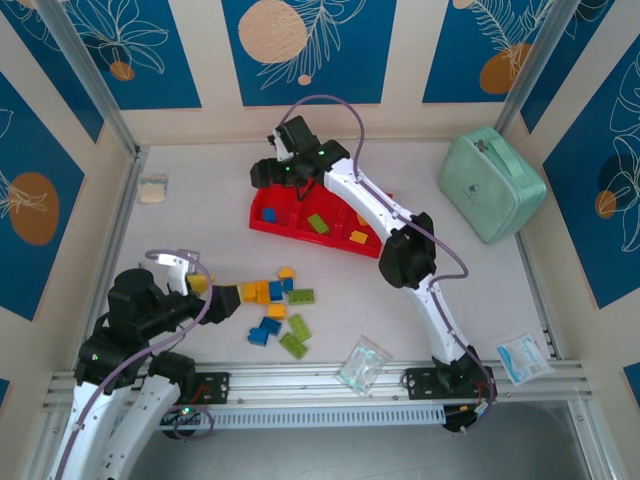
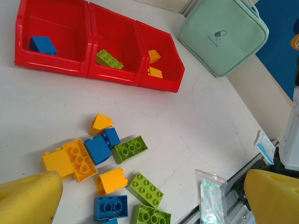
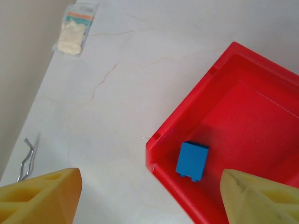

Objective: Sort the legos into containers by color
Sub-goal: Place the lego in the container, then pick up the lego from the bottom-center of the table.

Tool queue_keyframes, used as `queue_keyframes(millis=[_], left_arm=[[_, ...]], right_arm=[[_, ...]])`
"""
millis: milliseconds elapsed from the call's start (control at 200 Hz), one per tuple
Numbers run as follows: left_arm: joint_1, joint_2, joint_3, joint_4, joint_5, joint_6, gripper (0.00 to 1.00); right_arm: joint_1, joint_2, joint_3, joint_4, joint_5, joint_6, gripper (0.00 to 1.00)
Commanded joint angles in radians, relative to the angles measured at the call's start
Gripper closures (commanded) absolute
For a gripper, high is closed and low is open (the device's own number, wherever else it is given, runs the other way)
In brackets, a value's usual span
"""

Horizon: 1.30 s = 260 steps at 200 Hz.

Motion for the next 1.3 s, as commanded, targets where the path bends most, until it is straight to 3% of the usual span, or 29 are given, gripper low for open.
queue_keyframes(millis=[0, 75, 200, 380, 410, 510, 725, 880, 1296], left_arm=[[-0.008, -0.002, 0.001, 0.003, 0.029, 0.003, 0.01], [-0.006, -0.004, -0.002, 0.007, 0.030, 0.002, 0.01], [-0.007, -0.005, -0.002, 0.008, 0.036, 0.003, 0.01], [-0.008, 0.000, -0.003, 0.010, 0.041, 0.003, 0.01], [-0.007, 0.000, -0.002, 0.010, 0.040, 0.003, 0.01], [-0.007, 0.001, -0.002, 0.009, 0.035, 0.002, 0.01], [-0.006, 0.010, -0.002, 0.006, 0.030, 0.000, 0.01], [-0.007, 0.024, 0.000, 0.004, 0.038, 0.002, 0.01], [-0.008, 0.023, 0.002, -0.004, 0.017, 0.000, 0.01]], right_arm=[[0.019, -0.143, -0.046, -0.061, -0.034, -0.148, 0.22], [0.031, -0.243, -0.173, -0.020, -0.050, -0.310, 0.22], [0.054, -0.474, -0.532, 0.117, -0.067, -0.592, 0.20], [0.074, -0.781, -1.046, 0.324, -0.117, -0.865, 0.16], [0.085, -0.826, -1.134, 0.363, -0.116, -0.907, 0.00], [0.134, -0.914, -1.334, 0.455, -0.093, -1.012, 0.01], [0.164, -0.854, -1.409, 0.399, -0.071, -1.081, 0.01], [0.164, -0.733, -1.339, 0.312, -0.058, -1.109, 0.06], [0.213, -0.527, -1.290, 0.368, 0.075, -1.159, 0.10]])
